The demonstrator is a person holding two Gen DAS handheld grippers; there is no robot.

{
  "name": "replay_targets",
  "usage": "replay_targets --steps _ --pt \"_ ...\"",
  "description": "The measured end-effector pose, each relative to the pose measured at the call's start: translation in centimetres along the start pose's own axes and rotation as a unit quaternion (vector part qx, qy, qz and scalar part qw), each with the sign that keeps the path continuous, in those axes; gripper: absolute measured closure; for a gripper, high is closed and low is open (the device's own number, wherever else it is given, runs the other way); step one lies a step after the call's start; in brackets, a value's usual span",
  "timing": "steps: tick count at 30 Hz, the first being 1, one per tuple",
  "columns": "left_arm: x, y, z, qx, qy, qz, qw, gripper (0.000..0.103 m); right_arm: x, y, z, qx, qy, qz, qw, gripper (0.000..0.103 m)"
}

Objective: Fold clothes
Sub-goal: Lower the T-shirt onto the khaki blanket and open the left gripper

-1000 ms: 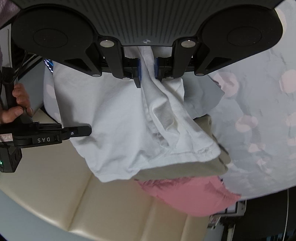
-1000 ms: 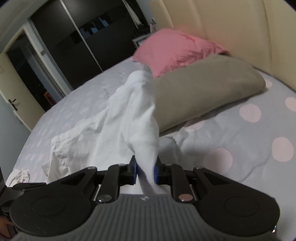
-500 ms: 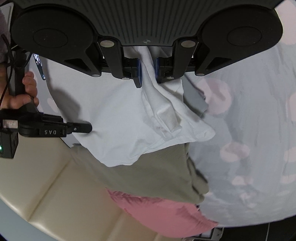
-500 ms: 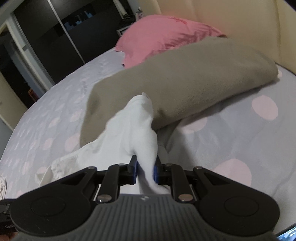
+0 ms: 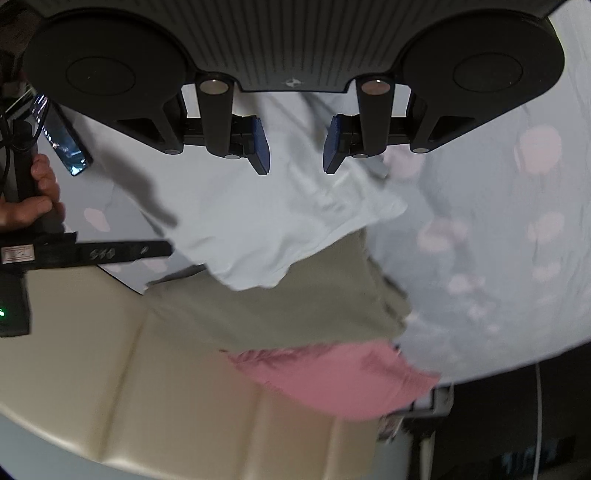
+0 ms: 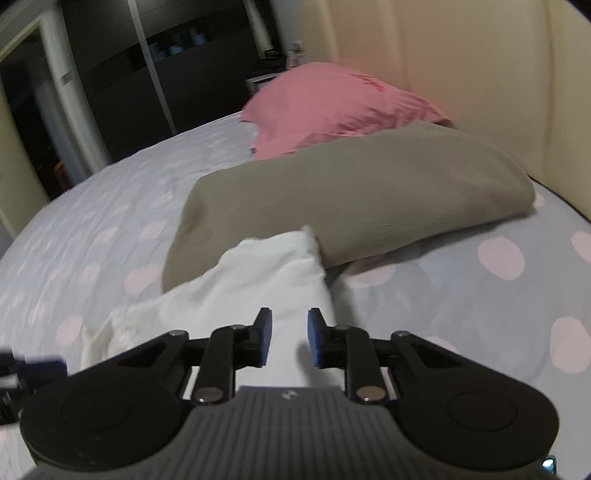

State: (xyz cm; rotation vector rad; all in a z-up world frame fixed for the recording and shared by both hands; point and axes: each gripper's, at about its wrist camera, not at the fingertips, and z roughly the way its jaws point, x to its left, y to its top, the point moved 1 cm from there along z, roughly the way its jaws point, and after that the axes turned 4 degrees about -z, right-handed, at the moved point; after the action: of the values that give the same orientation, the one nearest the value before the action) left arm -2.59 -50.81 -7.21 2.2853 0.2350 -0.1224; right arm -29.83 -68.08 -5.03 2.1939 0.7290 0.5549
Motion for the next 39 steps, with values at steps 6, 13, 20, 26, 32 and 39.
replay_targets --steps 6,13,20,26,32,39 --pt "-0.3 -0.2 3.8 0.044 0.007 0.01 0.999 0.074 -0.7 -1.0 2.5 0.044 -0.02 0.017 0.999 0.08" --pt "0.6 -1.0 7.0 0.083 0.022 0.01 0.9963 0.076 -1.7 -2.5 5.8 0.082 -0.026 0.02 0.996 0.086" --pt "0.3 -1.0 6.6 0.083 0.032 0.016 0.9959 0.076 -1.2 -2.2 6.3 0.093 -0.045 0.008 0.995 0.086" --pt "-1.7 -1.9 2.0 0.035 -0.002 0.028 0.999 0.076 0.1 -2.2 3.2 0.092 -0.055 -0.044 0.993 0.078" --pt "-5.6 -4.4 -0.6 0.027 -0.034 0.087 0.9952 0.075 2.1 -3.3 -0.3 0.12 -0.01 -0.054 0.991 0.077" --pt "-6.4 -7.1 1.0 0.084 -0.028 0.075 0.9932 0.076 5.4 -6.0 -2.3 0.171 0.032 -0.091 0.981 0.071"
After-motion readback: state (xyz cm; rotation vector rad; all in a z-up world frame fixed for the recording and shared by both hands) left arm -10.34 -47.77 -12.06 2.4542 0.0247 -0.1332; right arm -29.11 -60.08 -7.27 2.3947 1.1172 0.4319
